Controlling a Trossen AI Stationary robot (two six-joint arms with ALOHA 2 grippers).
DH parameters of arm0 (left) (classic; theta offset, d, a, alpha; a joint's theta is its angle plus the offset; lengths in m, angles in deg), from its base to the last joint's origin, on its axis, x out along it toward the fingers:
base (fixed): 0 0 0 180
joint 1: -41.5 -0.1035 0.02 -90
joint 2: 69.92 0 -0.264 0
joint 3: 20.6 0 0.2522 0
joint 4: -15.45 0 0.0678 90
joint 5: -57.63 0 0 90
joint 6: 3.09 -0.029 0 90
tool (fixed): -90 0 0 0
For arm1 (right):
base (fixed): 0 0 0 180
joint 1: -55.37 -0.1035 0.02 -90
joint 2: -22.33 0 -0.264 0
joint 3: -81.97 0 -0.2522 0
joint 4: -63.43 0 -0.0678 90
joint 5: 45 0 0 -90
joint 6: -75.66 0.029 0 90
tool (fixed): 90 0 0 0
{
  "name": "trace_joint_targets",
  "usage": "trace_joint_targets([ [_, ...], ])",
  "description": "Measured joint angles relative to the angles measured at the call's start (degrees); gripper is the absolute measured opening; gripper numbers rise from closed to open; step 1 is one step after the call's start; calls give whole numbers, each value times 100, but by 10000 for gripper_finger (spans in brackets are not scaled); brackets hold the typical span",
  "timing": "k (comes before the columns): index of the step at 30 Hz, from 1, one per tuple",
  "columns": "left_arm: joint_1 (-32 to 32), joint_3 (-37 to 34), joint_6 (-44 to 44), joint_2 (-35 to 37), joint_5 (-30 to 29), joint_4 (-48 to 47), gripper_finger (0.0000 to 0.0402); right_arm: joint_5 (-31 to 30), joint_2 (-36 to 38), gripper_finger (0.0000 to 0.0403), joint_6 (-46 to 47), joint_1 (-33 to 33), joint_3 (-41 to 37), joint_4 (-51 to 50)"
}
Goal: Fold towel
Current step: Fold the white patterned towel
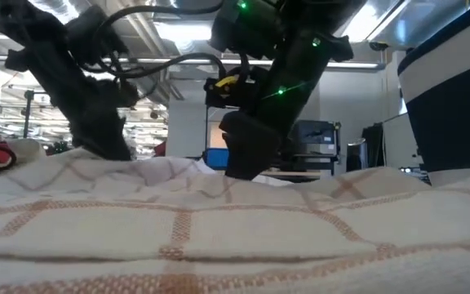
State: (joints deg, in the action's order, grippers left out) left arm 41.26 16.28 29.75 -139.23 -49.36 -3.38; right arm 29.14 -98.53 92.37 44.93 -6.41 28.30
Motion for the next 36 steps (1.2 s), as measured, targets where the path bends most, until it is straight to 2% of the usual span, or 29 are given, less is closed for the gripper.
trace_joint_targets([
  [5,547,-32,122,-402,194,681,65,0,0,254,0,-2,-138,251],
  [12,1240,-21,842,-1587,169,1827,65,-79,0,254,0,-2,-346,590],
  [16,1409,92,873,-1767,632,2223,65,-82,0,254,0,-4,-351,577],
  [21,1412,524,422,-1132,942,1731,65,-83,0,254,-2,-9,-353,581],
  [25,1301,858,32,-356,860,396,65,-77,0,254,-4,-9,-356,582],
  [28,1143,1019,-80,244,270,-600,65,-24,0,254,-21,-9,-358,591],
  [32,870,1020,10,685,-916,-1626,65,0,0,254,-57,-9,-364,636],
  [34,672,986,151,685,-1042,-1930,65,6,-2,254,-69,-9,-364,675],
  [36,506,898,265,582,-919,-1972,66,5,-2,254,-70,-9,-364,680],
])
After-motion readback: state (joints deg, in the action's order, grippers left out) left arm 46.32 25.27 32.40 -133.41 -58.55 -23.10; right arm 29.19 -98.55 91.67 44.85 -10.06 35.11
